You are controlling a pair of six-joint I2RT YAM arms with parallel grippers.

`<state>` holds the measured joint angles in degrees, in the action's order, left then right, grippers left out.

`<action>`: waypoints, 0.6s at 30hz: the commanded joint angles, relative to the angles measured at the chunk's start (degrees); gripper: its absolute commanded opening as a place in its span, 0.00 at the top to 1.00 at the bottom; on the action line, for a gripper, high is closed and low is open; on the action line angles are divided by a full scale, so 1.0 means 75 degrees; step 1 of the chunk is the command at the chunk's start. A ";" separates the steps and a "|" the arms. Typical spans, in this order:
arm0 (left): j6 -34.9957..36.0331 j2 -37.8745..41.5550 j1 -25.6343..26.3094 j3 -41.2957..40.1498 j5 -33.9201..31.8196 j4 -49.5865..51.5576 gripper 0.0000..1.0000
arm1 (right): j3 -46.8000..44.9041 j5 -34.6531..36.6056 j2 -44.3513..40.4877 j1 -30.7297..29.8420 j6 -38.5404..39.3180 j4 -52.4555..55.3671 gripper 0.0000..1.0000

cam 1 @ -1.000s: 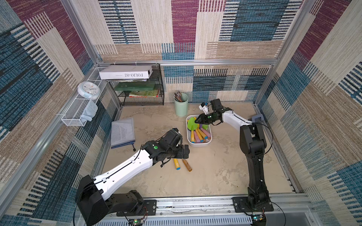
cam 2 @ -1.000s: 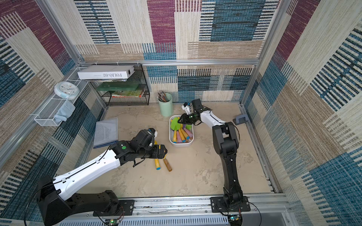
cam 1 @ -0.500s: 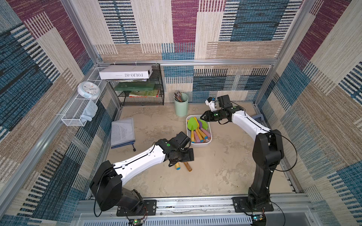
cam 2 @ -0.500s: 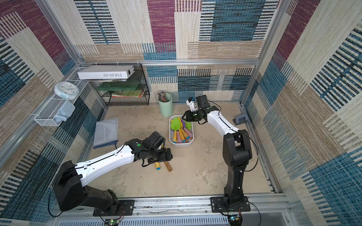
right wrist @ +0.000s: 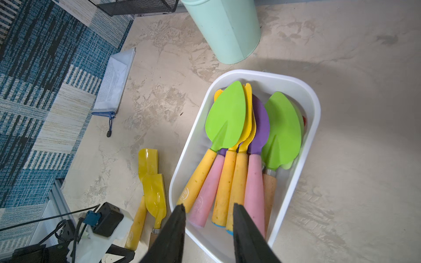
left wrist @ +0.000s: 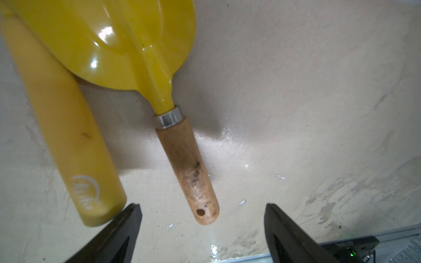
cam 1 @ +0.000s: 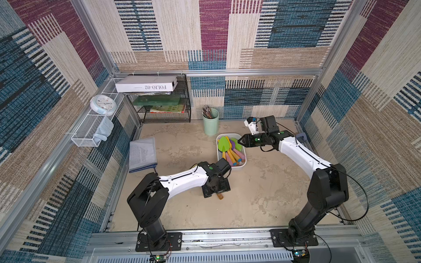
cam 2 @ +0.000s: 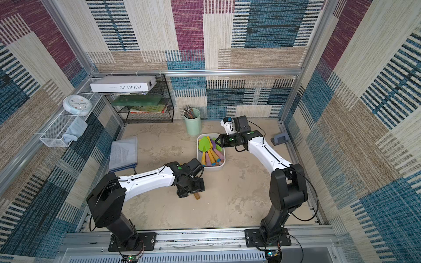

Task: Put the shovel into the storage box
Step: Place the shovel in the storage box, then pick up the shovel from the center of the board.

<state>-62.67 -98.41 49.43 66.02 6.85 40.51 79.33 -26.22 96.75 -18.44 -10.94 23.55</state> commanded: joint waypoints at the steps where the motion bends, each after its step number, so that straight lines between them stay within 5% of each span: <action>1: -0.0139 -0.0212 0.0036 0.0120 -0.0140 0.0095 0.11 | -0.0183 -0.0089 -0.0112 -0.0014 0.0052 -0.0308 0.62; 11: -0.0356 -0.0783 0.0112 0.0224 -0.0221 0.0088 0.24 | -0.0614 -0.0227 -0.0162 -0.0014 0.0080 -0.0535 0.68; 18: -0.0362 -0.0993 0.0109 0.0252 -0.0201 0.0088 0.61 | -0.0952 -0.0279 -0.0336 -0.0017 0.0026 -0.0686 0.70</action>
<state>-65.36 -105.23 50.24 67.51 5.76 40.45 72.60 -27.53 94.96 -18.44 -10.74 20.10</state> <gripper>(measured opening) 0.427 0.299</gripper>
